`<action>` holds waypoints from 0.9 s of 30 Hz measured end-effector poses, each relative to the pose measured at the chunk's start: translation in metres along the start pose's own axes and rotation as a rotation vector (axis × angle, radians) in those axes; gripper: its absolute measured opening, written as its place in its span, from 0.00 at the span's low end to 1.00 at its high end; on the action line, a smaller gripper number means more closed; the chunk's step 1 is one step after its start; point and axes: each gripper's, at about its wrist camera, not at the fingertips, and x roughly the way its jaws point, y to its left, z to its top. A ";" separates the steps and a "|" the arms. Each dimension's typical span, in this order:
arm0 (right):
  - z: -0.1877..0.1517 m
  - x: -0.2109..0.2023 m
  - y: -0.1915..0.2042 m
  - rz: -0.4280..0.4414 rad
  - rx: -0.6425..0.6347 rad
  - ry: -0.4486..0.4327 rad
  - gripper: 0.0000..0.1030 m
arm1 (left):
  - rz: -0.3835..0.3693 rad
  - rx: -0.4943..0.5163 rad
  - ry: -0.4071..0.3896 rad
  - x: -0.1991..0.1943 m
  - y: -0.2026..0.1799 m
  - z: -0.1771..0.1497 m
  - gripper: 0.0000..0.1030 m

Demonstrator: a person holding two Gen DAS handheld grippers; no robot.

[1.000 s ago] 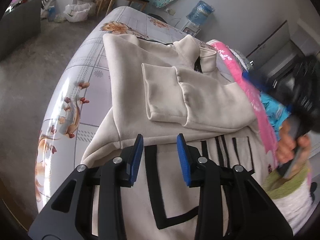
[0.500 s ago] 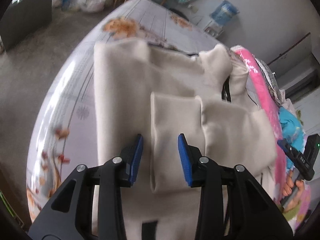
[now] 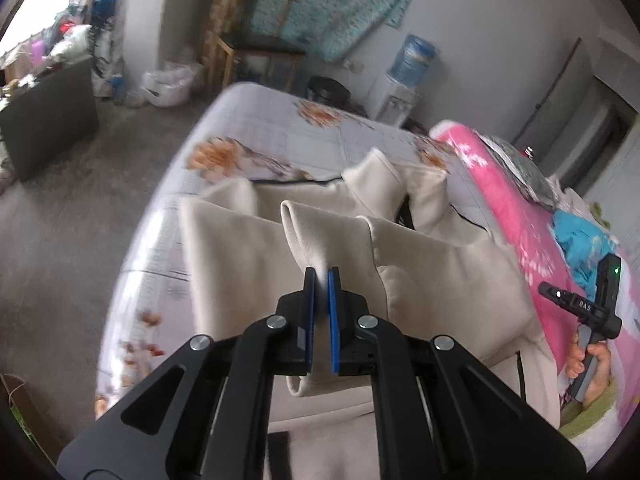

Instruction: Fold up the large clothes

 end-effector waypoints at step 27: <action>0.022 0.045 0.013 -0.299 -0.114 0.025 0.17 | 0.081 0.002 0.107 0.047 0.028 -0.039 0.14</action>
